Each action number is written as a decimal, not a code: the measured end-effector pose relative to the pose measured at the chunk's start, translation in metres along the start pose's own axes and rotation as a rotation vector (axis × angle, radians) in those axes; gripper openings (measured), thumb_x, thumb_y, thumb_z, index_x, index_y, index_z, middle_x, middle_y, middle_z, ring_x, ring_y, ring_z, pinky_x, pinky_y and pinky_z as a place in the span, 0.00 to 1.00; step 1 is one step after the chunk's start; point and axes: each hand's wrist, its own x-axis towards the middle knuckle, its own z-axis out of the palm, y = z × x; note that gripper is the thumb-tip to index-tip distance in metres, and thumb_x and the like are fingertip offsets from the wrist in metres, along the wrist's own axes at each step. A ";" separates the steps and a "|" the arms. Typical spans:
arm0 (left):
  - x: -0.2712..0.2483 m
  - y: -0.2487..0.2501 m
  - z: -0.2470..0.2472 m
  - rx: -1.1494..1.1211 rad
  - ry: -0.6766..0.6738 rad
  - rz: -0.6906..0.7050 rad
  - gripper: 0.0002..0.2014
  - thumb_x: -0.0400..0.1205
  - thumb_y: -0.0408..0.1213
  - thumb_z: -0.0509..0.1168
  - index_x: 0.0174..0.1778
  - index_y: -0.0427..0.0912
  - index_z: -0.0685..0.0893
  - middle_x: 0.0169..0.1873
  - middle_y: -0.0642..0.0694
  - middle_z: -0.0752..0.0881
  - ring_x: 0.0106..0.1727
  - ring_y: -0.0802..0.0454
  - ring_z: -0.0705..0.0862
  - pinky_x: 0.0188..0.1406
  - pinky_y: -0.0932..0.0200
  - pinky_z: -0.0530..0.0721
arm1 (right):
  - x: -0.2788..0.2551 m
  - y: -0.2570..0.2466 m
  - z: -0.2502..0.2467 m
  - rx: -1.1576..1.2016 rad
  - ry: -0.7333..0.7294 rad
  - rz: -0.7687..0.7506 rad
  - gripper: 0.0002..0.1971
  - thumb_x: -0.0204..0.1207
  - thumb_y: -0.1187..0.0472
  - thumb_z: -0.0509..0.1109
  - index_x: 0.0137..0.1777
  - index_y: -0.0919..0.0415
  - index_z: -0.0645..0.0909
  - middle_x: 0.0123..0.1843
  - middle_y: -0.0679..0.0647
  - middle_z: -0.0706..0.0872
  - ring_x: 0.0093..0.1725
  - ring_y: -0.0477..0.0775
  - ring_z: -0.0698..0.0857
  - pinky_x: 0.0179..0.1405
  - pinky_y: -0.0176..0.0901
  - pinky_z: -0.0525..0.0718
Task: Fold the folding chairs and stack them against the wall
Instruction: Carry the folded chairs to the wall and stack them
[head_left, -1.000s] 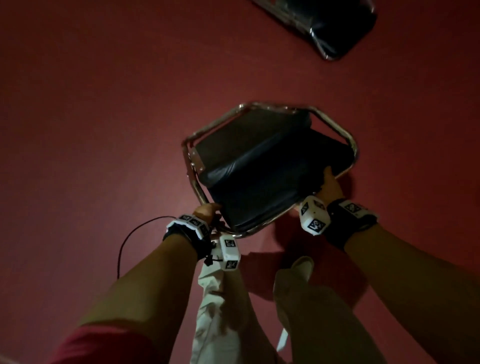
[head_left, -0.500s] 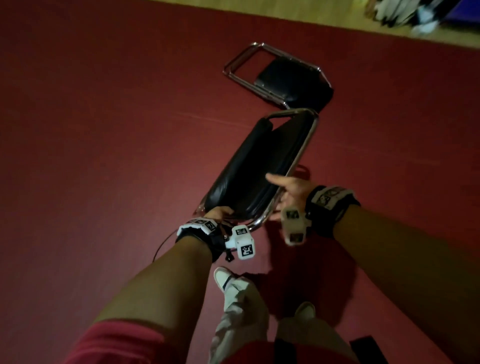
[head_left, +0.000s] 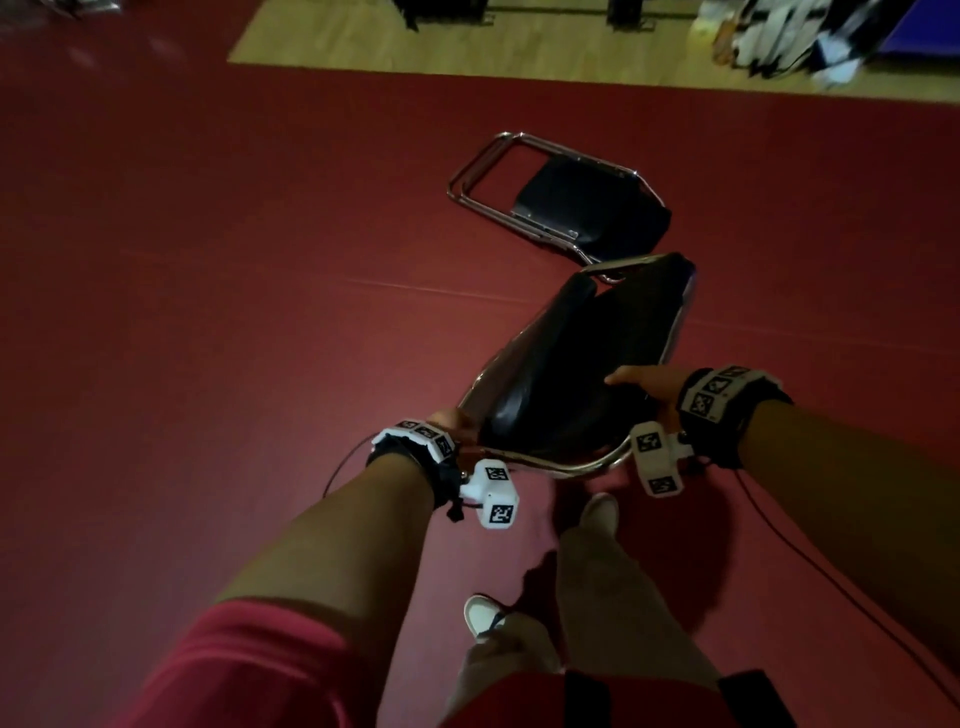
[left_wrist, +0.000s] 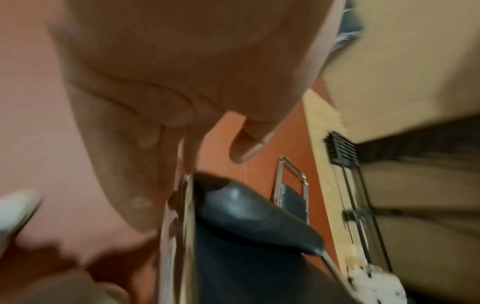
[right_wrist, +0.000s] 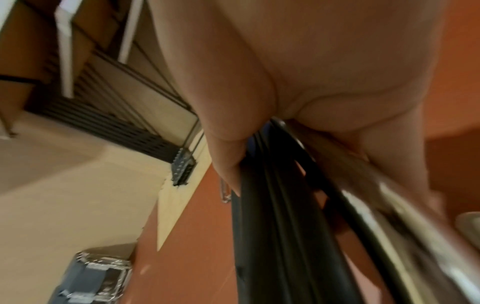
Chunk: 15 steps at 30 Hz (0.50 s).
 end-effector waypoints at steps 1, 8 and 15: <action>-0.006 0.017 0.001 -0.008 0.026 0.031 0.10 0.87 0.33 0.57 0.39 0.40 0.74 0.39 0.41 0.80 0.40 0.44 0.83 0.43 0.56 0.83 | 0.010 -0.012 -0.008 -0.012 -0.011 -0.001 0.39 0.53 0.50 0.84 0.67 0.62 0.82 0.61 0.65 0.89 0.62 0.69 0.87 0.67 0.69 0.81; 0.002 0.122 0.015 0.007 0.172 0.136 0.08 0.84 0.38 0.64 0.54 0.39 0.83 0.56 0.42 0.85 0.59 0.40 0.82 0.62 0.45 0.83 | -0.010 -0.135 -0.033 -0.343 -0.003 -0.208 0.17 0.76 0.55 0.77 0.59 0.64 0.82 0.46 0.57 0.88 0.41 0.57 0.86 0.41 0.45 0.86; 0.002 0.219 0.004 -0.011 0.394 0.358 0.17 0.82 0.31 0.69 0.67 0.33 0.81 0.57 0.37 0.86 0.54 0.42 0.82 0.53 0.44 0.84 | 0.019 -0.239 -0.022 -0.864 0.008 -0.336 0.52 0.62 0.41 0.83 0.81 0.63 0.62 0.71 0.64 0.79 0.65 0.66 0.81 0.57 0.56 0.83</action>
